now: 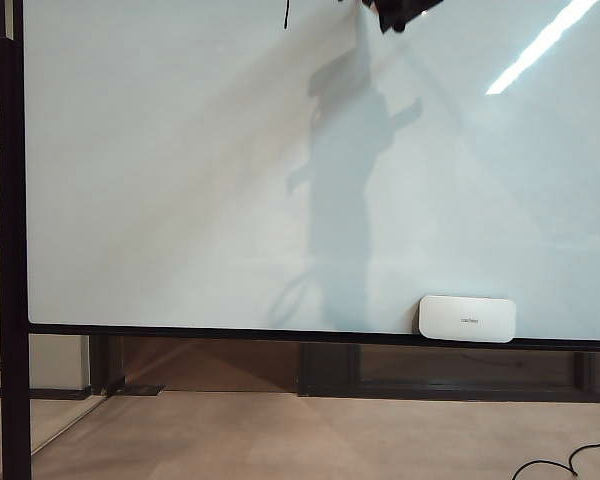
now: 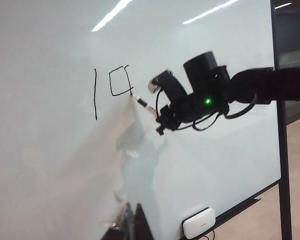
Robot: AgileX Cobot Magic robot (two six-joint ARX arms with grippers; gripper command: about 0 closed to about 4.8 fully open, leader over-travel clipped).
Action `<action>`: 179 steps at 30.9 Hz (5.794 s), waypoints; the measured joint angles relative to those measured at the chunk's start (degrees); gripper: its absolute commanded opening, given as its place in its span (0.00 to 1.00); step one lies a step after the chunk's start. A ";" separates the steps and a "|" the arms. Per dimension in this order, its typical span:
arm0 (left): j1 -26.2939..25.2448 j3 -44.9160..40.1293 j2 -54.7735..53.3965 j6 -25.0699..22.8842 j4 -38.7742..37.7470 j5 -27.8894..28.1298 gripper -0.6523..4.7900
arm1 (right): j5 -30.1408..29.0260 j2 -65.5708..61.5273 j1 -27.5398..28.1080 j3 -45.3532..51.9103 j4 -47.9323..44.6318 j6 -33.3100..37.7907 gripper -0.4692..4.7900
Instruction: Reach to the right to find the marker pen, pick it up, and write the number 19 on the whiteboard.
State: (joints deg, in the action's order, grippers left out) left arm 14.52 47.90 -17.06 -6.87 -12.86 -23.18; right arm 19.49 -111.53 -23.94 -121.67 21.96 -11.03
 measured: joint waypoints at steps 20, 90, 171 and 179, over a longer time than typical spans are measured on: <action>0.00 0.00 0.00 0.00 -0.04 0.00 0.11 | -1.11 -2.56 0.11 0.57 2.82 1.60 0.08; 0.00 35.76 6.45 -12.74 -52.43 30.18 0.11 | -2.64 52.50 0.22 1.42 35.82 -1.25 0.09; -31.36 -32.09 16.87 20.31 -5.53 -1.27 0.11 | -25.59 105.33 10.93 106.36 -3.13 21.53 0.09; -31.34 -38.80 16.85 22.93 -5.01 -1.27 0.11 | -25.55 105.31 10.93 110.75 -3.67 24.33 0.09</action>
State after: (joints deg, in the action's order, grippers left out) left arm -16.82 9.10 -0.21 16.05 -17.87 -24.45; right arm -6.07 -6.22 -13.02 -10.92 18.28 13.30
